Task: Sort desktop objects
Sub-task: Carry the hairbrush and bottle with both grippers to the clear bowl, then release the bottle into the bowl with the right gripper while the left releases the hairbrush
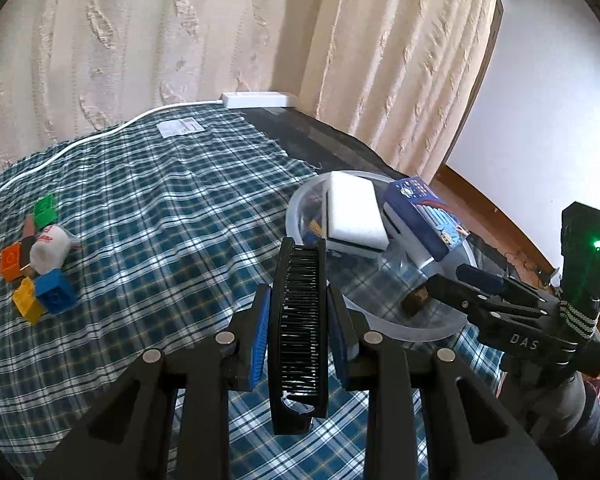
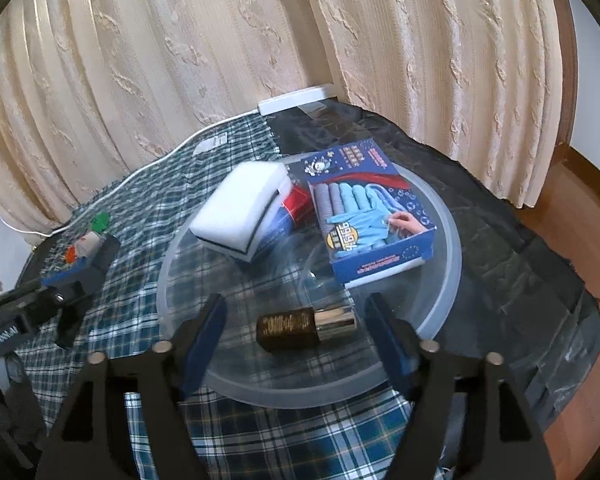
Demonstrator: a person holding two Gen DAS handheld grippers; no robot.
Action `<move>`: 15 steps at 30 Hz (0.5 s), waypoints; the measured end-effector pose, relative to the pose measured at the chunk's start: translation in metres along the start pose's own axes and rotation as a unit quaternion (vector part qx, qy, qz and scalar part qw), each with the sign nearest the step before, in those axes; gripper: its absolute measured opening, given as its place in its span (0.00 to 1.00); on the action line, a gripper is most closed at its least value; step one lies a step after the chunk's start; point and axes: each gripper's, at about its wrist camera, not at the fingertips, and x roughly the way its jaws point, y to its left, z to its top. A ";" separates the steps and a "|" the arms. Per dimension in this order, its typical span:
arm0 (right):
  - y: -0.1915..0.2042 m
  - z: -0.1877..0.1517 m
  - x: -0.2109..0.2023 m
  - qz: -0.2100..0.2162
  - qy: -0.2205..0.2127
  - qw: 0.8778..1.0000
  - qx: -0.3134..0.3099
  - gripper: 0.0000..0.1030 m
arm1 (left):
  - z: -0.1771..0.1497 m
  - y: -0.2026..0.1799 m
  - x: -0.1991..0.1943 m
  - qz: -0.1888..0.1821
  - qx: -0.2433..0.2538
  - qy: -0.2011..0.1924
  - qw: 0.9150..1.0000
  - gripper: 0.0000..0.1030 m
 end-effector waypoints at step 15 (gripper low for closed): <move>-0.019 0.005 -0.025 0.025 -0.041 0.997 0.056 0.77 | 0.004 -0.043 0.030 -0.040 0.048 0.020 0.998 0.29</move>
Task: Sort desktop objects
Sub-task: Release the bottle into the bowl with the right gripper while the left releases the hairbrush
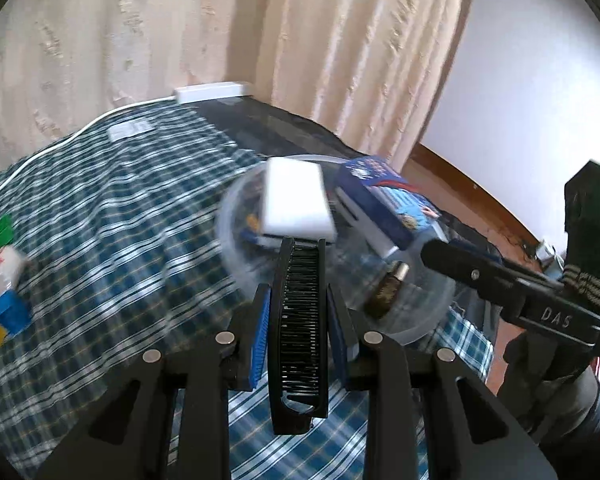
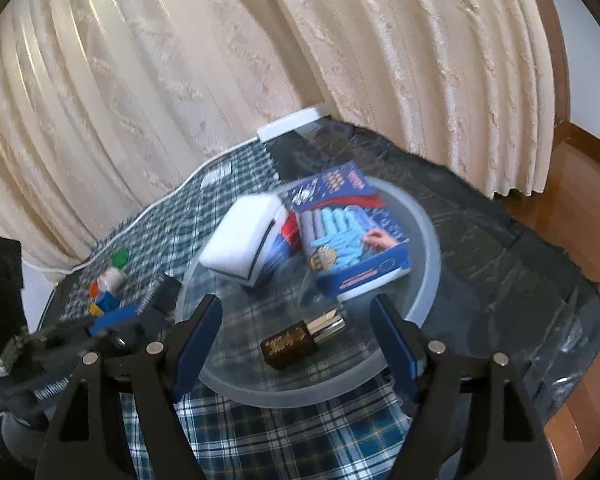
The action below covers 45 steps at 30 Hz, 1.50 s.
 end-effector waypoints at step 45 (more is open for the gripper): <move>0.000 0.003 -0.005 -0.032 -0.008 0.999 0.006 0.78 | -0.022 -0.004 0.004 -0.044 -0.004 0.005 0.999 0.54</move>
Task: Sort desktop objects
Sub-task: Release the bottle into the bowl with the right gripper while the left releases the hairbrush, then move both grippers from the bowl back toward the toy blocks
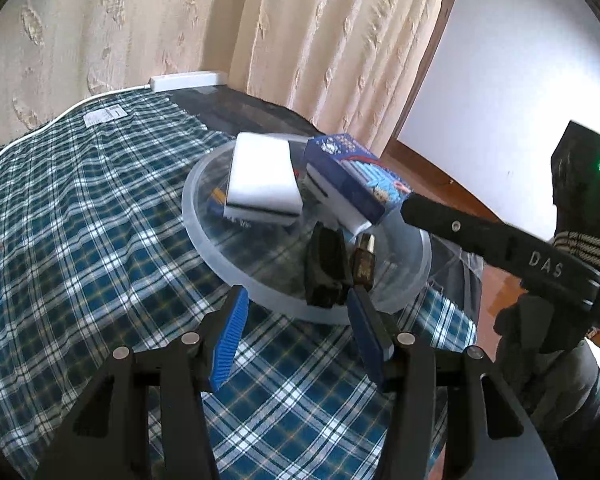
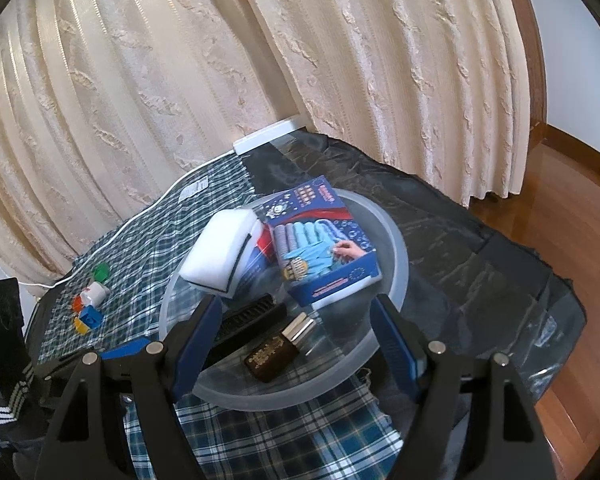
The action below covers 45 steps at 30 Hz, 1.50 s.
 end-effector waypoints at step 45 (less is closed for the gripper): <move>0.133 -0.026 0.028 0.111 0.051 0.986 -0.110 0.78 | -0.023 0.159 -0.097 0.152 -0.180 -0.081 0.969 0.54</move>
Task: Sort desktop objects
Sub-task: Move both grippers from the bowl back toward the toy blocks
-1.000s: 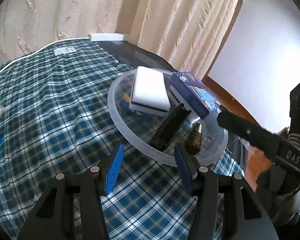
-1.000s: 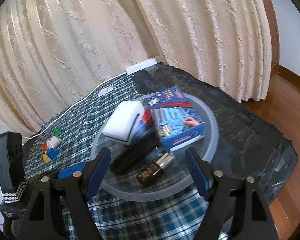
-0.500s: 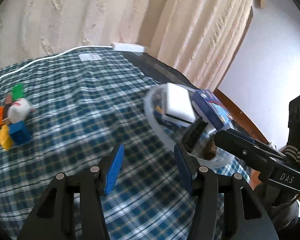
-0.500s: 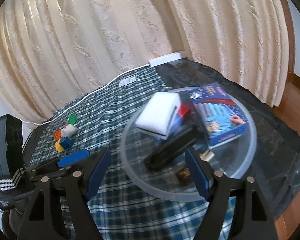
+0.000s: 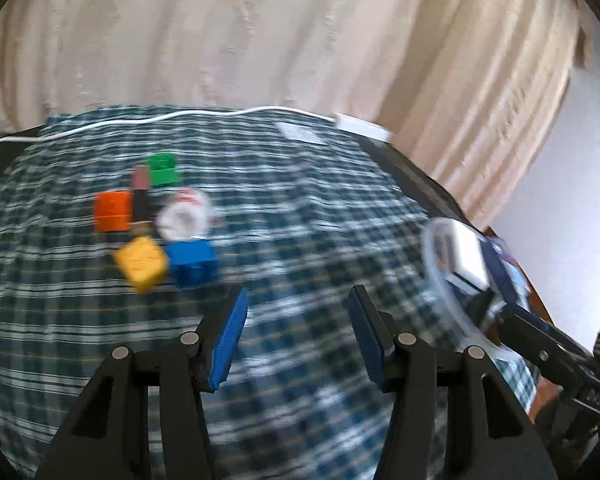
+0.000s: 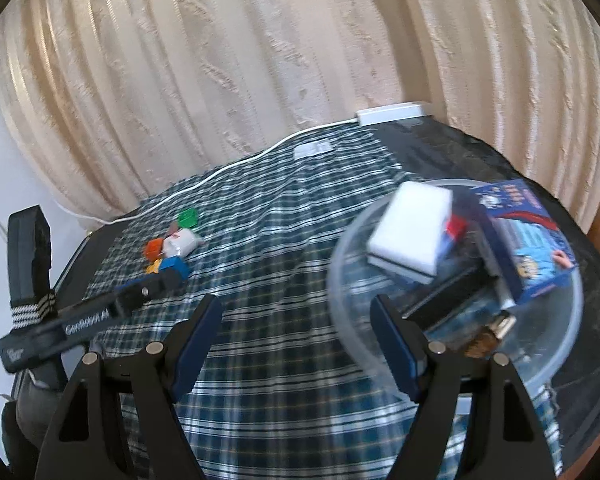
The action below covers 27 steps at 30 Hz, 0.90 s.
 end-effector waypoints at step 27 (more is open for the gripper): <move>0.046 -0.007 0.047 0.044 0.056 0.997 -0.032 0.78 | 0.029 0.082 0.028 0.081 0.015 0.021 0.996 0.54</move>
